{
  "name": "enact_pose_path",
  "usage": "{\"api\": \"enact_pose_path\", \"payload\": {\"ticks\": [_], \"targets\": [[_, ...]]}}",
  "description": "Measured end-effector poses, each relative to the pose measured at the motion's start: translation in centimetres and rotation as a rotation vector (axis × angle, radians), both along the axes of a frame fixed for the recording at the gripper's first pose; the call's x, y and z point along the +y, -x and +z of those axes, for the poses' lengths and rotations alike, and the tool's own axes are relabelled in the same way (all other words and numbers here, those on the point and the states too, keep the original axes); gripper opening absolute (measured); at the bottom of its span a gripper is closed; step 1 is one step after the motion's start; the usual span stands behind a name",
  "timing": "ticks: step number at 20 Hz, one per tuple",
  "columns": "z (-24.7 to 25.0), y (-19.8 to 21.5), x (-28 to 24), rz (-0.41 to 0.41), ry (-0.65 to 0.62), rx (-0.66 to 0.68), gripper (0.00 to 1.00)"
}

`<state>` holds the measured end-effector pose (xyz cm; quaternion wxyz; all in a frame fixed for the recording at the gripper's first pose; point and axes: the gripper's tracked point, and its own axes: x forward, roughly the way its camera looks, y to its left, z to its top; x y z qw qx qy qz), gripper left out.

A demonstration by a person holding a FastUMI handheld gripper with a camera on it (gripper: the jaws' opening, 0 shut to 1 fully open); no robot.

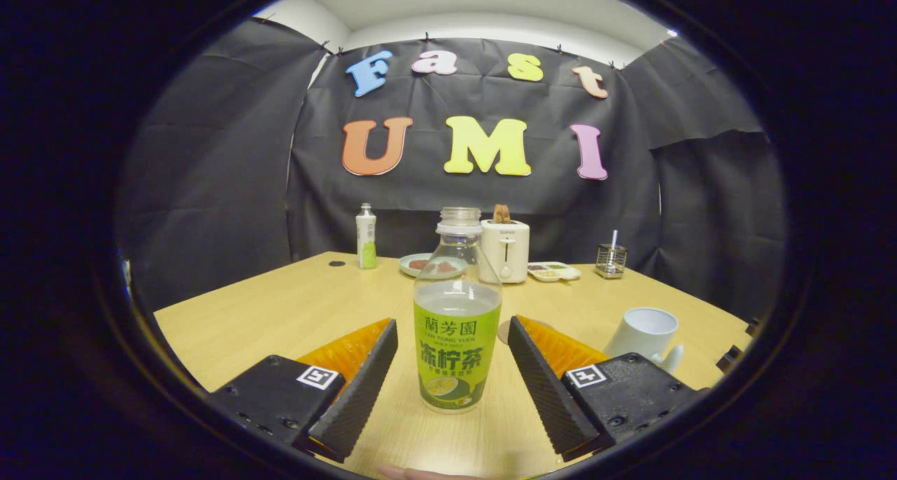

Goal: Take the bottle from table, then pour the juice into the cup, finally place the bottle on the coaster

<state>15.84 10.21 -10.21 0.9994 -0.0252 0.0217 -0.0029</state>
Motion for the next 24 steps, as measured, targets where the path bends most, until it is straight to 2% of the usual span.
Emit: {"api": "enact_pose_path", "payload": {"ticks": [3,5,8,13,20,24], "targets": [[-0.5,-2.0,0.5,-0.011,-0.017,0.016,1.00],[-0.6,-2.9,-0.3,-0.055,-0.021,0.034,1.00],[0.0,-3.2,-0.3,-0.049,-0.055,0.039,0.79],[0.6,-1.6,-0.7,-0.021,-0.136,0.063,0.79],[1.9,2.1,-1.3,0.108,-0.379,0.115,0.78],[3.0,2.9,-2.8,0.128,-0.492,0.094,0.78]]}}
